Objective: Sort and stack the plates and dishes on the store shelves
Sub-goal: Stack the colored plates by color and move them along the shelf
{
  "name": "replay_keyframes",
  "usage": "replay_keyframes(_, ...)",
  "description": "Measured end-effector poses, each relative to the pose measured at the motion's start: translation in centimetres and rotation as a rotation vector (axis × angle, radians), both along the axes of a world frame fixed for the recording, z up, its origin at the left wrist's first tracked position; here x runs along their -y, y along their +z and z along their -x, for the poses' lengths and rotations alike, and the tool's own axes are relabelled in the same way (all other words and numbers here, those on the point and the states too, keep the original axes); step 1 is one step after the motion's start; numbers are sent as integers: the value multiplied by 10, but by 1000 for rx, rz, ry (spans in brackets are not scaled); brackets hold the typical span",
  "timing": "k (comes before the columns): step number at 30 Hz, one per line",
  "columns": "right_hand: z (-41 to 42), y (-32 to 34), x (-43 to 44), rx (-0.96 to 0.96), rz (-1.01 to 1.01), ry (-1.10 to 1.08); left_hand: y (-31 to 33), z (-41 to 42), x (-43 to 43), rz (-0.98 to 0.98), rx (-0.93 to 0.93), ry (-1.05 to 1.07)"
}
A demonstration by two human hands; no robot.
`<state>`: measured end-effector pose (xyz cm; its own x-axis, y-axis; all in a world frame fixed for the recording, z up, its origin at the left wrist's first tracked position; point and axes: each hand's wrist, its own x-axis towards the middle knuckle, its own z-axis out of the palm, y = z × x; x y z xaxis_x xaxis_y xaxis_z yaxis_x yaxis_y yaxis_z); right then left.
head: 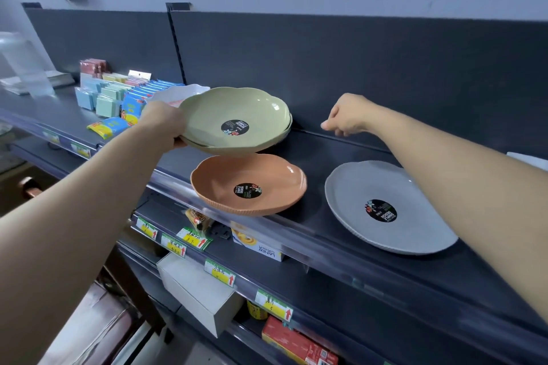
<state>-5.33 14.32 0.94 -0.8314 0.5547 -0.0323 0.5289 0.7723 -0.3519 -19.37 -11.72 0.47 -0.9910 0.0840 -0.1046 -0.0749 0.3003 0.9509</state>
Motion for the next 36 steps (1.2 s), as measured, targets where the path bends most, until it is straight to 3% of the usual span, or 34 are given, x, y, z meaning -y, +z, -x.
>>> replay_keyframes(12,104,-25,43,17,136,-111,-11,72,71,42,-40,166)
replay_keyframes(28,147,-41,55,282,-96,-343,-42,117,116,135,52,162)
replay_keyframes(36,149,-51,59,134,-138,-371,-56,111,102,115,109,76)
